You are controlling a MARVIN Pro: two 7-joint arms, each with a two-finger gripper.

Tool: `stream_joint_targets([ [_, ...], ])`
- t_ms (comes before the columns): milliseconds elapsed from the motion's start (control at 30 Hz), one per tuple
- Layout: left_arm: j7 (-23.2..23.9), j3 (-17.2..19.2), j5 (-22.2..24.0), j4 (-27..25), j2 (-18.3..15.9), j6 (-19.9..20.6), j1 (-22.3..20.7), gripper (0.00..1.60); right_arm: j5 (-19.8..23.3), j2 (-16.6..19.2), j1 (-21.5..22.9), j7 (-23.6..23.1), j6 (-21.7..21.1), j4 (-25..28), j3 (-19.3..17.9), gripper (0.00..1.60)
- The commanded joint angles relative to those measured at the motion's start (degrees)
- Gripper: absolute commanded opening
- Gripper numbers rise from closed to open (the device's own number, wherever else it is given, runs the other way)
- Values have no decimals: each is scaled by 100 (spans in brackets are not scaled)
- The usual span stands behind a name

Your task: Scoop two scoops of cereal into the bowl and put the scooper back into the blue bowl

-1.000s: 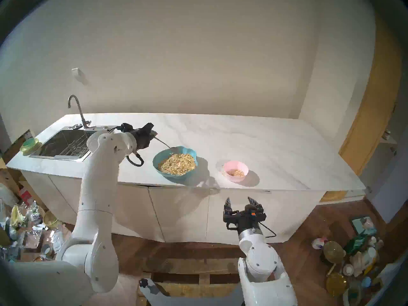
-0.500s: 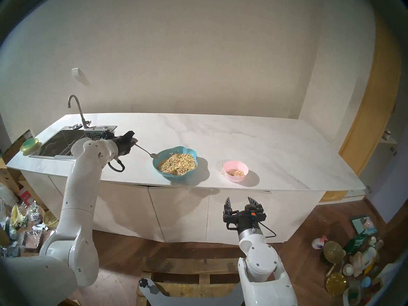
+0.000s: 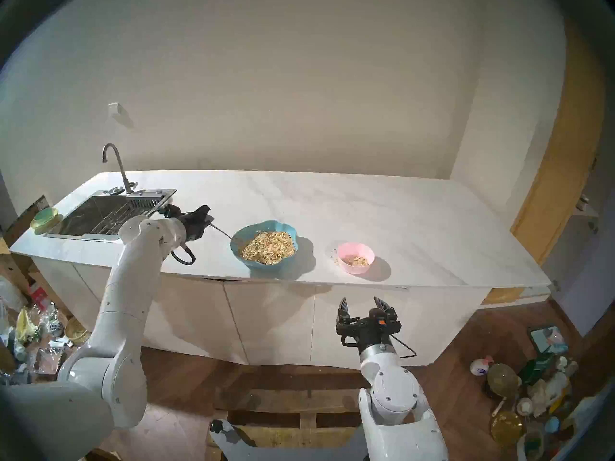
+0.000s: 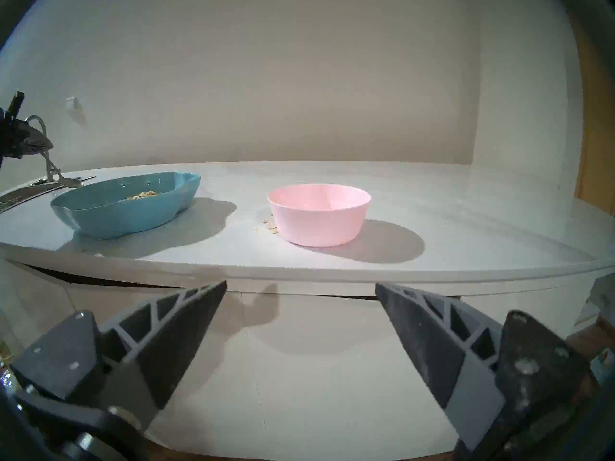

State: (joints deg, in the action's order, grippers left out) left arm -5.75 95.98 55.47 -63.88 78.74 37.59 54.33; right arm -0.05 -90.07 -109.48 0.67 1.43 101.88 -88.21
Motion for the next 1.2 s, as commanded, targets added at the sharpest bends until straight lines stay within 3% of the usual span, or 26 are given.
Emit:
stream_joint_targets([
  [0, 232, -116, -37, 14, 23, -149, -300, 0, 14, -18, 31, 2, 22, 144, 5, 160],
  [667, 289, -553, -218, 41, 123, -154, -449, 0, 14, -18, 31, 2, 23, 142, 5, 160],
  [1167, 209, -417, -149, -357, -37, -72, -237, 0, 14, -19, 30, 2, 21, 146, 5, 160],
])
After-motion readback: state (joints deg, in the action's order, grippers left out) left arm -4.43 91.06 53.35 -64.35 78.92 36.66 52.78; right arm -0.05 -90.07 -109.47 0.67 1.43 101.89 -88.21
